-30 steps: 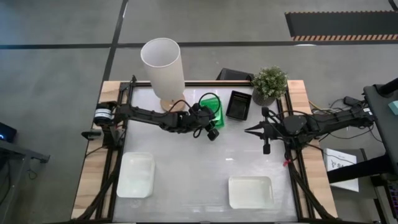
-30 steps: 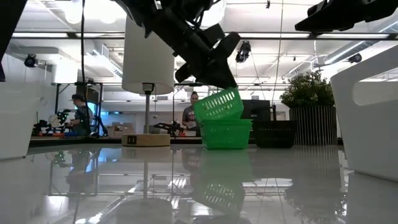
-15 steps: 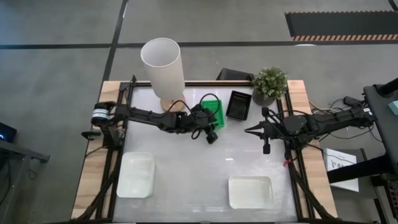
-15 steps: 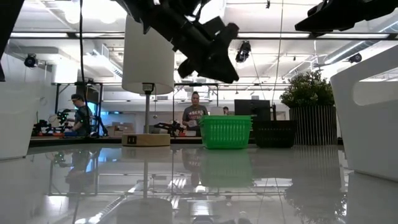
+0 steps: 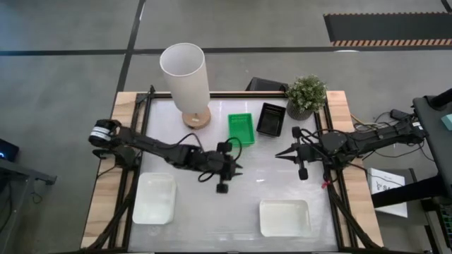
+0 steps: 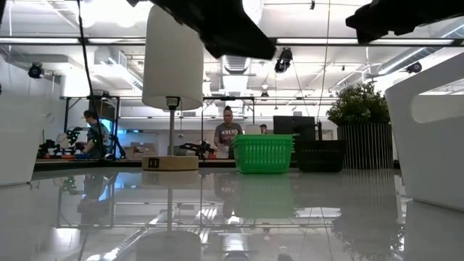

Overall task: Stack baskets by color
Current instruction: Stack the white bin on top of the other white bin

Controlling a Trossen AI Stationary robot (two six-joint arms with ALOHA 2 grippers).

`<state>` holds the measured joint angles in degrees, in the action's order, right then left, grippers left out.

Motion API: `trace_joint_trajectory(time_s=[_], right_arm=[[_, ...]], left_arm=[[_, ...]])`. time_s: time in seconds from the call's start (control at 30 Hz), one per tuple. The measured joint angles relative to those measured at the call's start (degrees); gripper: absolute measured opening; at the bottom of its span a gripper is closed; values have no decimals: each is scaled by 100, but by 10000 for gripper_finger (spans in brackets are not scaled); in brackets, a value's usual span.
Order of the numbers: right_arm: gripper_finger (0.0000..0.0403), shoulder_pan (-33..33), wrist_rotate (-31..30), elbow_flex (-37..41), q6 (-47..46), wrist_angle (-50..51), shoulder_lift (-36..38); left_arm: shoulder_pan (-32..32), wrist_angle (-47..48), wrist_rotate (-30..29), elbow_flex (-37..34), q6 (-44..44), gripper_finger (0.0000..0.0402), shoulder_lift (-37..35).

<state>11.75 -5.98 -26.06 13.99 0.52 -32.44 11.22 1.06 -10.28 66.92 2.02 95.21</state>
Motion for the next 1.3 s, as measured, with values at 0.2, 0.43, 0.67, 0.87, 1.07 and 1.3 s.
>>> trace_joint_trajectory(time_s=[0.2, 0.43, 0.67, 0.87, 1.07, 1.3], right_arm=[[11, 13, 3, -56, -572, -13, -116], [11, 302, 64, -107, -1450, 60, -527], [19, 1005, 59, -742, -2174, 1067, -1135], [70, 1474, 44, -1863, -3675, 3132, -1880], [131, 1945, 398, -3113, -5057, 5323, -2920], [154, 2458, 799, -3897, -5620, 6047, -3864]], left_arm=[[427, 3, -20, -419, -30, 80, -539], [651, 1, -98, -1012, -616, 80, -1286], [652, -546, -228, -1486, -617, 80, -1529], [651, -543, -254, -1587, -614, 80, -1551], [649, -561, -261, -1587, -612, 80, -1549], [649, -572, -261, -1587, -611, 80, -1549]])
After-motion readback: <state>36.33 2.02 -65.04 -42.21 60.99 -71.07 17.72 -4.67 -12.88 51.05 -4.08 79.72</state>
